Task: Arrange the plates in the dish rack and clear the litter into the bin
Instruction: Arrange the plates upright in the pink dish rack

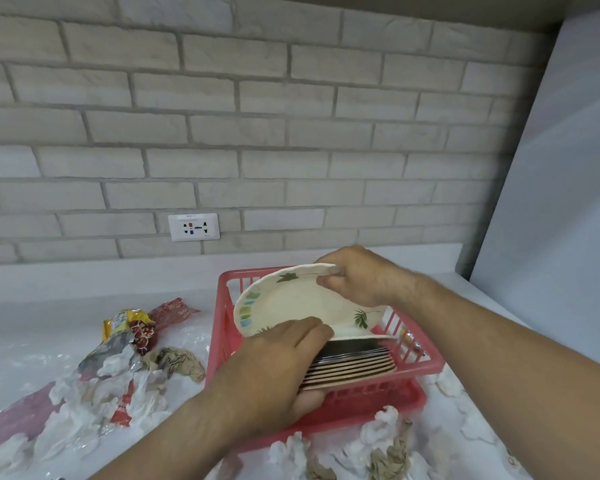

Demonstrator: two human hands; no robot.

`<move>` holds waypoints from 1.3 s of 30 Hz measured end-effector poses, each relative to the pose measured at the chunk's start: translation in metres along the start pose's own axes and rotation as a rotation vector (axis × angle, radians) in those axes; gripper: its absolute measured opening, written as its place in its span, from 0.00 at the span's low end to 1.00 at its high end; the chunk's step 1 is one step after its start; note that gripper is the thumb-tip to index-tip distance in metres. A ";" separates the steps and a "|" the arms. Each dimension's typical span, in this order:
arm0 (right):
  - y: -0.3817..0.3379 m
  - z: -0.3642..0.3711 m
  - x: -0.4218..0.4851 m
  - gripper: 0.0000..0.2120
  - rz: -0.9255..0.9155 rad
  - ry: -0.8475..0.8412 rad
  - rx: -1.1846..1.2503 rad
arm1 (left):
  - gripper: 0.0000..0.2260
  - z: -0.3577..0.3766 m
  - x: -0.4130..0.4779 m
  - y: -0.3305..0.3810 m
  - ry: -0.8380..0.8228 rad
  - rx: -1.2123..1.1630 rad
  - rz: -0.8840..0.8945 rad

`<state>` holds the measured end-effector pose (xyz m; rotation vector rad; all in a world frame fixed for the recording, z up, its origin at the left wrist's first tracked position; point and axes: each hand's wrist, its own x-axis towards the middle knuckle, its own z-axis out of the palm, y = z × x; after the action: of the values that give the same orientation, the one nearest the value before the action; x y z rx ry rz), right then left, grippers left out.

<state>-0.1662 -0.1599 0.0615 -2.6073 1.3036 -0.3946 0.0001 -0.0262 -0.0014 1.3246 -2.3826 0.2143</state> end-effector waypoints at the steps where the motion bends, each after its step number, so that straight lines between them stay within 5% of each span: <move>1: -0.001 -0.004 -0.001 0.10 -0.006 0.003 -0.007 | 0.24 -0.001 0.001 0.000 -0.035 0.019 0.002; 7: 0.002 -0.058 -0.026 0.05 0.082 0.315 -0.003 | 0.21 0.000 -0.003 0.000 -0.105 0.033 -0.070; 14: 0.023 -0.037 -0.053 0.18 0.344 0.610 0.026 | 0.26 0.002 -0.004 0.004 -0.137 0.034 -0.116; 22: 0.035 0.022 -0.057 0.20 0.538 0.583 0.106 | 0.24 0.002 -0.004 0.003 -0.167 0.057 -0.101; 39: 0.038 0.026 -0.040 0.19 0.592 0.447 0.024 | 0.17 -0.014 0.024 -0.026 -0.113 0.177 0.034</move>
<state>-0.2094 -0.1485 0.0202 -2.0270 2.0955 -0.8958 0.0150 -0.0541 0.0196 1.4095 -2.5316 0.3768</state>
